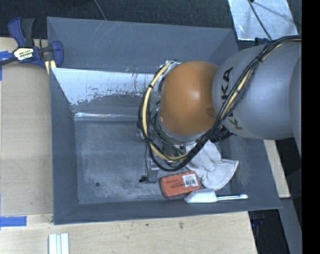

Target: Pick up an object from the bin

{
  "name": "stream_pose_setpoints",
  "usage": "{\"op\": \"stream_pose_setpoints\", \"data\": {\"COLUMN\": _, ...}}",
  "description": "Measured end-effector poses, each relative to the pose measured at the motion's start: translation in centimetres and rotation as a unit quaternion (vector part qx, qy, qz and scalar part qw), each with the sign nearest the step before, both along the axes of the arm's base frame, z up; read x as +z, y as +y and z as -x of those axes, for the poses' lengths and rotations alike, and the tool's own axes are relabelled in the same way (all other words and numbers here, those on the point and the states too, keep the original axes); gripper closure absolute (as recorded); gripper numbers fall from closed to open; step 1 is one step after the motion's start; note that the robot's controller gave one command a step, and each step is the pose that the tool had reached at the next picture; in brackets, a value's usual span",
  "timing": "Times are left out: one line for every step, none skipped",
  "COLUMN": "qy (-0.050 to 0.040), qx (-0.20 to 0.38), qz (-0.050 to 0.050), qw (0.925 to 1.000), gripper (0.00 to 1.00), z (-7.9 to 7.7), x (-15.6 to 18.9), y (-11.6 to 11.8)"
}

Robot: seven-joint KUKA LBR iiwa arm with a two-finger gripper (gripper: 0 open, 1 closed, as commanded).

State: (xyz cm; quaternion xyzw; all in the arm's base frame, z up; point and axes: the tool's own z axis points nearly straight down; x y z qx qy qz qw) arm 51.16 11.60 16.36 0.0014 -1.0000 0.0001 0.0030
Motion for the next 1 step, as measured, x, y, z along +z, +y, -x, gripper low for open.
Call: {"op": "stream_pose_setpoints", "data": {"qy": -0.0041, "qx": -0.001, "qz": -0.001, "qw": 1.0000, "gripper": 0.00, "z": -0.18, "x": 0.46, "y": -0.06}}
